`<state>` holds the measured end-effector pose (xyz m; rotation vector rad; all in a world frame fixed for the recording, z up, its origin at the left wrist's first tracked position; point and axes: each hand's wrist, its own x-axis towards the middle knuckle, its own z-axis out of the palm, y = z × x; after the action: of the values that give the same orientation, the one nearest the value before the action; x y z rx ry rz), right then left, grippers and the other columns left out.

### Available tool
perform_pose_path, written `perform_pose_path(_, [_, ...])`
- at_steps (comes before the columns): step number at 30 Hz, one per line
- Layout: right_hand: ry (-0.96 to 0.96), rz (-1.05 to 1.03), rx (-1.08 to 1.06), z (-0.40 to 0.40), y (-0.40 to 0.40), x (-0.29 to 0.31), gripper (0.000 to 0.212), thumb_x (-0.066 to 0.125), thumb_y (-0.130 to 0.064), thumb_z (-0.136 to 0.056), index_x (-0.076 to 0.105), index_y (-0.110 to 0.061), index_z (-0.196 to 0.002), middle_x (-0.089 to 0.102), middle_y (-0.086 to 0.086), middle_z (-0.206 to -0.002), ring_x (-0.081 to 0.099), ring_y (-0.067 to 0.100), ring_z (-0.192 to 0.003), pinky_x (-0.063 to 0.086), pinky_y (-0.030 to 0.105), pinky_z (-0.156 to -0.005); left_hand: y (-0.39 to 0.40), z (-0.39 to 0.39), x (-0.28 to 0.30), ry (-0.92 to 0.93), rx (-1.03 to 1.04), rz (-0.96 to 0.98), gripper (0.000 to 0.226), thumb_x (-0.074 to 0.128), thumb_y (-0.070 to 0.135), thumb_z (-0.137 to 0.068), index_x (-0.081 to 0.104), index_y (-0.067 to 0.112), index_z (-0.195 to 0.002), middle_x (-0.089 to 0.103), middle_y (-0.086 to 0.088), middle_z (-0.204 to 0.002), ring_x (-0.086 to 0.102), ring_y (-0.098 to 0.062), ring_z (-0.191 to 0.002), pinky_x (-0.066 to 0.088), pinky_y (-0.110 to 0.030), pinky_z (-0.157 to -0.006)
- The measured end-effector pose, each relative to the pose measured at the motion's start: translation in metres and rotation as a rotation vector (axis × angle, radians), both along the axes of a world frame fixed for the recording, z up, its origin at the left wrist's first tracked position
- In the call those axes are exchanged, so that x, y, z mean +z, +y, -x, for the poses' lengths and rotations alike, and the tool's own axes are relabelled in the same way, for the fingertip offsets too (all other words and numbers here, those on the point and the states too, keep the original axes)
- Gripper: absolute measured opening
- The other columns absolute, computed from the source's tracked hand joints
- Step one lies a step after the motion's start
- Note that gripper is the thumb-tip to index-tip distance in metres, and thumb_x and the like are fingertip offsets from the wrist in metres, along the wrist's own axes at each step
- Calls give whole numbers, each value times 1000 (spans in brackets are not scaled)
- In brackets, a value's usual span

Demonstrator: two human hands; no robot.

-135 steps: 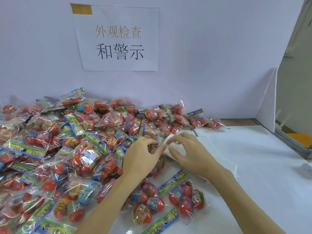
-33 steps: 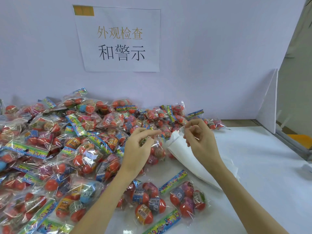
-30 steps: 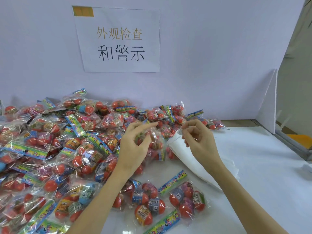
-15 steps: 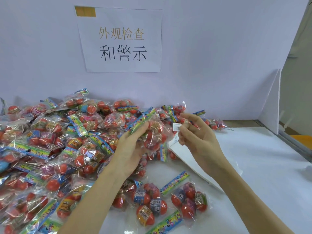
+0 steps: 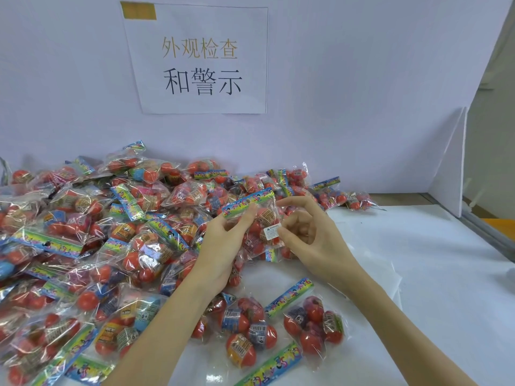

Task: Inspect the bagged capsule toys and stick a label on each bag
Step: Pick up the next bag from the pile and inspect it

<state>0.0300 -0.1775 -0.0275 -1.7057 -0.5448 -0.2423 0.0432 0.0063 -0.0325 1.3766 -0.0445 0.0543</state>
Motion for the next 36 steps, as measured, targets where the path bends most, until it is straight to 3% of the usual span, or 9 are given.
perform_pose_path(7, [-11,34,-7,-2,-1,-3,35,65,-1,-98,60,-23,-125,63,-3,-79,58,17,-69,50,29,-68,-1,2,2,20,-21,40,30,76,52,-85,83,25,-96,80,-2,-108,75,-19,-107,54,-46,-102])
perform_pose_path(10, [-19,61,-24,-3,-1,-5,35,65,-1,-98,60,-25,-125,63,0,-80,60,25,-73,52,33,-70,0,0,4,7,-46,80,44,79,51,-80,81,17,-109,78,-2,-116,71,-21,-117,53,-42,-104])
perform_pose_path(13, [-18,68,-35,-3,-1,-7,35,64,-2,-99,60,-25,-125,63,5,-81,61,31,-77,53,40,-72,1,-1,3,6,-79,90,53,85,52,-70,81,18,-111,76,-3,-123,66,-24,-125,46,-50,-113])
perform_pose_path(16, [-22,76,-53,-4,-2,-7,34,64,-3,-99,59,-24,-126,63,2,-81,62,27,-75,53,36,-71,4,-4,1,9,-128,82,48,90,44,-70,81,21,-111,74,-4,-126,66,-24,-125,47,-52,-113])
perform_pose_path(24, [1,66,-70,-4,-3,-5,33,63,-2,-100,58,-20,-128,63,2,-80,61,17,-70,52,31,-68,6,-8,-5,-56,-181,-12,58,100,29,-59,79,31,-113,77,-6,-117,72,-26,-112,58,-45,-98])
perform_pose_path(28, [-43,122,-202,-5,-5,-2,37,74,-21,-96,55,-29,-128,57,-6,-74,56,12,-67,49,24,-67,7,-8,-4,-92,-176,39,40,93,21,-65,82,39,-99,78,14,-88,75,-8,-87,58,-22,-76])
perform_pose_path(32, [287,-53,-130,-3,-5,6,48,77,-39,-88,60,-26,-132,71,7,-110,71,18,-96,56,24,-81,8,-8,-2,-95,-240,171,50,86,9,-70,70,14,-117,76,8,-84,74,-12,-87,59,-22,-78])
perform_pose_path(34, [494,-287,88,0,-4,8,45,71,-28,-94,63,-8,-133,70,22,-125,72,31,-111,58,31,-92,6,-7,-2,-110,-259,175,41,82,5,-74,65,11,-112,74,9,-79,73,-10,-82,59,-22,-78])
perform_pose_path(36, [543,-415,208,2,-5,10,35,68,-15,-95,68,-1,-126,72,23,-122,74,32,-108,58,31,-91,6,-8,-4,-118,-215,133,40,83,8,-75,66,12,-110,74,8,-80,73,-11,-84,59,-24,-80])
